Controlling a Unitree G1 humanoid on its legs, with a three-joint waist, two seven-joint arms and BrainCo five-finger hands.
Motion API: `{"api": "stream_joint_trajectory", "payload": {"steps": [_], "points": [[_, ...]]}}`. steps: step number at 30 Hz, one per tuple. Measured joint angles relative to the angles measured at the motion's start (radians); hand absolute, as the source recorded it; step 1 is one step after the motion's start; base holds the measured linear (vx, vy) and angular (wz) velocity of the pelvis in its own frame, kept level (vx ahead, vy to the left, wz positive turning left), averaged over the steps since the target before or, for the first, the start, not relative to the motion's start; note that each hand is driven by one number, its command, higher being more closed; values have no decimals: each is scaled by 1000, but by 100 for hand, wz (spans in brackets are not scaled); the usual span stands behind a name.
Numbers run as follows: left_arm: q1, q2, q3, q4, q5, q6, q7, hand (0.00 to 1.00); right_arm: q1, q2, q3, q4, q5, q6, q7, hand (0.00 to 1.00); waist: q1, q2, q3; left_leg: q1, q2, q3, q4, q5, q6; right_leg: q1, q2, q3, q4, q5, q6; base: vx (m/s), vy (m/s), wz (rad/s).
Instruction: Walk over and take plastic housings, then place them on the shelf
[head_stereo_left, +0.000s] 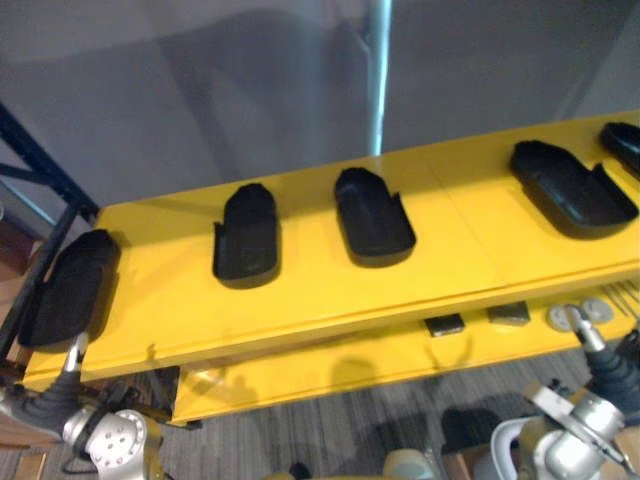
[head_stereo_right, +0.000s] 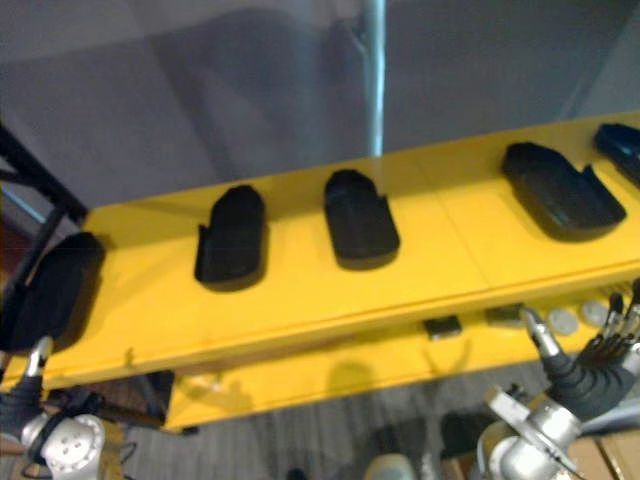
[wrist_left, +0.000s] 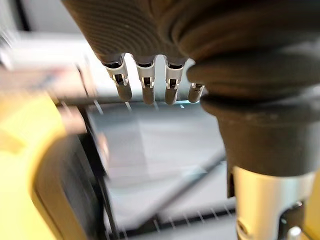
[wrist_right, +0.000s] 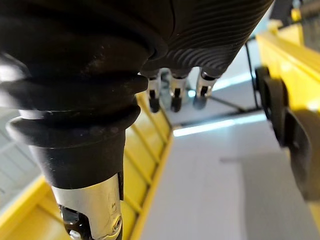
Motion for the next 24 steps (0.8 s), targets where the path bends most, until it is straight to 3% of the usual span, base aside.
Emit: {"api": "stream_joint_trajectory", "payload": {"steps": [3,10,11,13,14,16,19,21,22,24], "points": [[7,-40,2,16,-50,-56,40,0,-1,0,3,25,0,8,-4,0,0,-1,0,-8,-2,-6,-3,3,1,-5,-6,-11,4,-3,-2,-19,2,8],[-70,-40,6,106,-105,-110,79,0,-1,-13,6,36,0,9,-6,0,-2,-11,4,-34,-2,-4,3,8,0,-49,-10,-7,43,-19,-6,-7,-12,1],[-183,-34,10,188,-167,-121,125,0,-40,-63,24,35,-5,12,-5,0,-5,-23,49,-72,-3,9,27,5,-3,-124,-16,15,126,-53,-10,-4,-71,-16],[-196,-34,12,189,-180,-120,139,0,-42,-77,24,33,-5,15,-6,0,-5,-18,59,-71,-1,19,38,-1,-4,-127,-15,26,140,-61,-11,12,-57,-16],[-274,35,60,327,-241,-121,144,0,-42,-112,7,30,-2,42,-64,0,-9,-1,93,-109,7,31,75,-20,-5,-167,-10,40,161,-67,-13,8,-33,-14],[-305,82,95,367,-329,-121,143,0,-44,-115,-40,31,2,91,-143,0,-10,-3,114,-120,9,33,79,-22,-6,-181,-9,46,166,-67,-14,1,-21,-8],[-318,115,97,398,-345,-122,142,0,-41,-116,-69,93,-3,96,-163,0,-15,-15,127,-122,15,40,98,-35,-6,-178,-4,53,164,-67,-14,28,-5,-6],[-321,132,118,398,-408,-148,106,0,-27,-102,-70,198,1,98,-180,0,-8,-25,132,-131,25,38,114,-49,-9,-172,3,50,152,-66,-14,31,-12,2],[-308,128,120,376,-405,-198,43,0,5,-66,-64,209,-16,70,-205,0,-9,-26,133,-138,37,27,132,-60,-13,-149,9,32,127,-58,-14,51,-8,14],[-237,109,92,254,-380,-236,-29,0,37,-40,-48,165,-47,20,-223,0,-4,-34,137,-118,49,25,149,-79,-18,-103,18,24,96,-49,-14,89,6,6]]}}
